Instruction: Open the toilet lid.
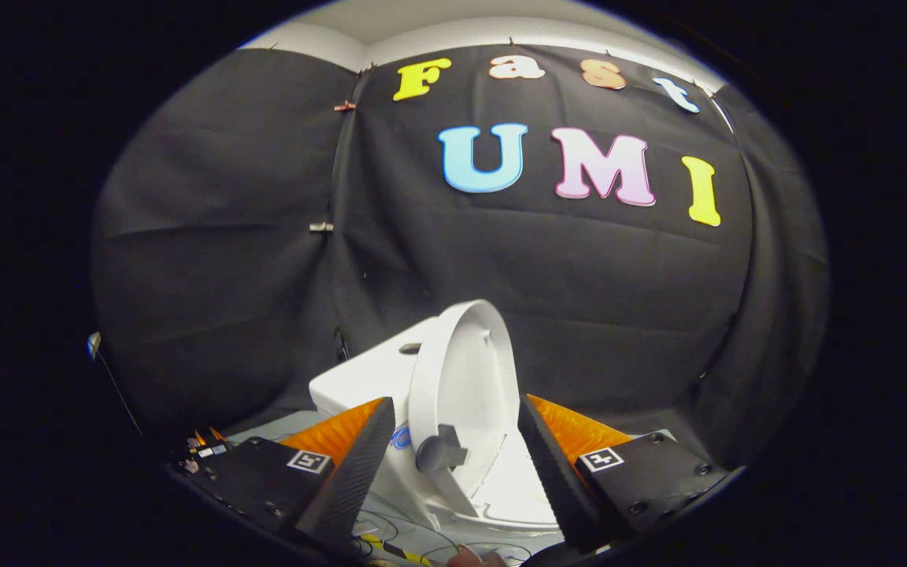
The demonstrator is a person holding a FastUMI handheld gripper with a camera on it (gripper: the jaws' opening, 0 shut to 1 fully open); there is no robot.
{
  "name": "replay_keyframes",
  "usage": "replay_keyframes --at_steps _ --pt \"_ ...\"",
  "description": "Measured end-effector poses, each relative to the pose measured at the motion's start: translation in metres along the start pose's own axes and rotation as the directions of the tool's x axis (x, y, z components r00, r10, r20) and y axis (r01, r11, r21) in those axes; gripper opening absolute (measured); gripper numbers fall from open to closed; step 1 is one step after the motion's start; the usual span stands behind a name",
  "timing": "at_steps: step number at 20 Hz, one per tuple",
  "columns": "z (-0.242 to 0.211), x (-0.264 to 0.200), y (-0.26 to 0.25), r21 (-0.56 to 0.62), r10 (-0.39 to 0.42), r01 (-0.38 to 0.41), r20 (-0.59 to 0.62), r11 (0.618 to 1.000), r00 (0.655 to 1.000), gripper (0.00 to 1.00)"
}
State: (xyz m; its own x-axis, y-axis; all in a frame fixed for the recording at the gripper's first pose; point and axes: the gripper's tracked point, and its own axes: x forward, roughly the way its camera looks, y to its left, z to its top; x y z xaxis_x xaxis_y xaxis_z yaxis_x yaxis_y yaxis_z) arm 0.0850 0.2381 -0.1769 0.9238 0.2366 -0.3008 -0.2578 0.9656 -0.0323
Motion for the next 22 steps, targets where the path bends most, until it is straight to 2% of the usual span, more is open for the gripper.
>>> replay_keyframes --at_steps 3,5,11,17,22 --pt "0.048 -0.013 -0.024 0.027 0.026 -0.028 0.057 0.999 0.998 0.98" --pt "0.073 -0.029 -0.052 0.042 0.015 -0.019 0.086 0.999 0.996 0.98" --pt "0.130 -0.098 -0.127 0.013 -0.091 0.090 0.227 0.996 0.970 0.97" --pt "0.141 -0.157 -0.167 0.032 -0.136 0.132 0.287 0.991 0.948 0.96" --pt "0.143 -0.169 -0.189 0.016 -0.162 0.164 0.289 0.986 0.944 0.96"
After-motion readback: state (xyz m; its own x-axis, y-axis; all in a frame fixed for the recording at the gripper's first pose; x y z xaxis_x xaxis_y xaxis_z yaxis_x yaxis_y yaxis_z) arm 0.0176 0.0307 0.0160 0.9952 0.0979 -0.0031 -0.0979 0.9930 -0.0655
